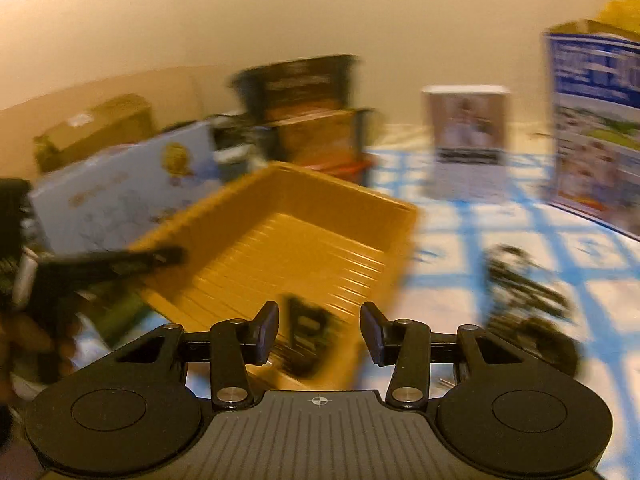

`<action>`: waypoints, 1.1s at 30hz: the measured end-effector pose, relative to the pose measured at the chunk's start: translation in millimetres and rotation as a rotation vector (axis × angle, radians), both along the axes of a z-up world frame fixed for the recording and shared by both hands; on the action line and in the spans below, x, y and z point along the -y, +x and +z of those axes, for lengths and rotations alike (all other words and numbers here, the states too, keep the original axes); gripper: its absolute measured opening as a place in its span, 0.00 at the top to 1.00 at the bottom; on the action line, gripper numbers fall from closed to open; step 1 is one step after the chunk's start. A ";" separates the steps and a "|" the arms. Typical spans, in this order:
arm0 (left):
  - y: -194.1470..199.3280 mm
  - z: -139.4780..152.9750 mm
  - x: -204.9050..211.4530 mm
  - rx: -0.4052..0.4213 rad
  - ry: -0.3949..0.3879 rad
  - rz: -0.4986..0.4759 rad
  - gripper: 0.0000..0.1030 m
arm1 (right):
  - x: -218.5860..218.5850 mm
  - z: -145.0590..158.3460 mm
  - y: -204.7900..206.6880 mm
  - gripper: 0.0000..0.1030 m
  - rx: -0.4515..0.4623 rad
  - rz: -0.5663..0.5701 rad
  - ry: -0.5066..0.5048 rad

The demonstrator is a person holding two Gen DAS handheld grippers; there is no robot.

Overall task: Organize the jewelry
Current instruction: 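Carry the strand into the tray, release it, return to the pile, then lower the right tool toward the remaining bead strands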

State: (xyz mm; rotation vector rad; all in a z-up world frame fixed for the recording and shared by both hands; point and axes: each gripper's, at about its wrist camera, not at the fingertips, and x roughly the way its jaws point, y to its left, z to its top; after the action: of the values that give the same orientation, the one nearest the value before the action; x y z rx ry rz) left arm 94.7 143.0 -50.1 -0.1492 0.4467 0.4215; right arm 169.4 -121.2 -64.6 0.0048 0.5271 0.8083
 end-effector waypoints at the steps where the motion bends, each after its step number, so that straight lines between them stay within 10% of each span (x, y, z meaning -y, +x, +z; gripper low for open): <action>1: 0.1 0.0 0.0 -0.001 0.002 0.000 0.94 | 9.8 -3.6 2.3 0.56 0.002 -0.043 -0.024; 11: -1.3 -1.3 1.4 -0.006 0.010 0.001 0.94 | 81.6 -21.5 39.0 0.56 -0.068 -0.325 -0.081; 33: 0.2 0.0 3.0 -0.008 0.021 -0.004 0.94 | 64.4 -25.8 63.4 0.56 -0.085 -0.285 -0.147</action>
State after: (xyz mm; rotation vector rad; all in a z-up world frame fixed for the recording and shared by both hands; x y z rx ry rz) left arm 95.0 139.9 -50.1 -0.1262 0.4504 0.4230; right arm 232.7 -185.5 -90.4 -0.0205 0.6492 0.4918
